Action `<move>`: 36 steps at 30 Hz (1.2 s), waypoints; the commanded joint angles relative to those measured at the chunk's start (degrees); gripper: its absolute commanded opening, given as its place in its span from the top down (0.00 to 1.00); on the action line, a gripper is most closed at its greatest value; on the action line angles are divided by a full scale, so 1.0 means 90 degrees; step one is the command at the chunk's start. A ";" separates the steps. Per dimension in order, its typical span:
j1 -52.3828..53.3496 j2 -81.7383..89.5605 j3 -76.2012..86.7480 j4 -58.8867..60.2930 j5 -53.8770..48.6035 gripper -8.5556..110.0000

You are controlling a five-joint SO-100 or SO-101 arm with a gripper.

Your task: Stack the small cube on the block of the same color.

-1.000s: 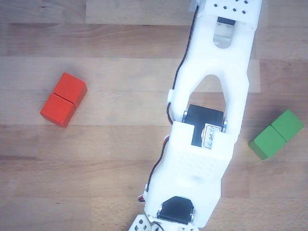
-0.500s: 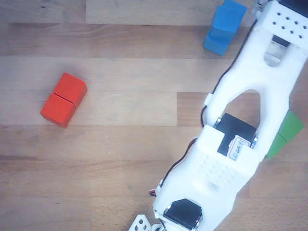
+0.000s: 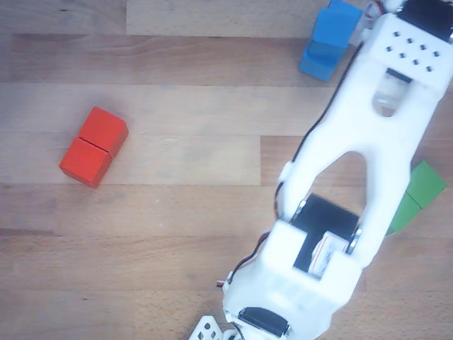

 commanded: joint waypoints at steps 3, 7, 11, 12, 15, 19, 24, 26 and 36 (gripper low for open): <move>-0.0820 0.2861 0.1211 -0.0156 0.1045 0.88; -0.1514 0.4248 0.2305 -0.0156 0.1436 0.93; -0.2227 0.5664 0.3613 -0.0156 0.1563 0.90; -0.2354 0.6064 0.3975 -0.0156 0.1563 0.90; -0.2656 0.7275 0.5039 -0.0156 0.1504 0.90; -0.2910 0.8730 0.6504 -0.0166 0.1504 0.90; -0.2998 1.0244 0.8037 -0.0713 0.1494 0.90; -0.2998 1.0674 0.8535 -0.0967 0.1484 0.90; -0.2959 1.2344 1.0039 -0.1016 0.1484 0.90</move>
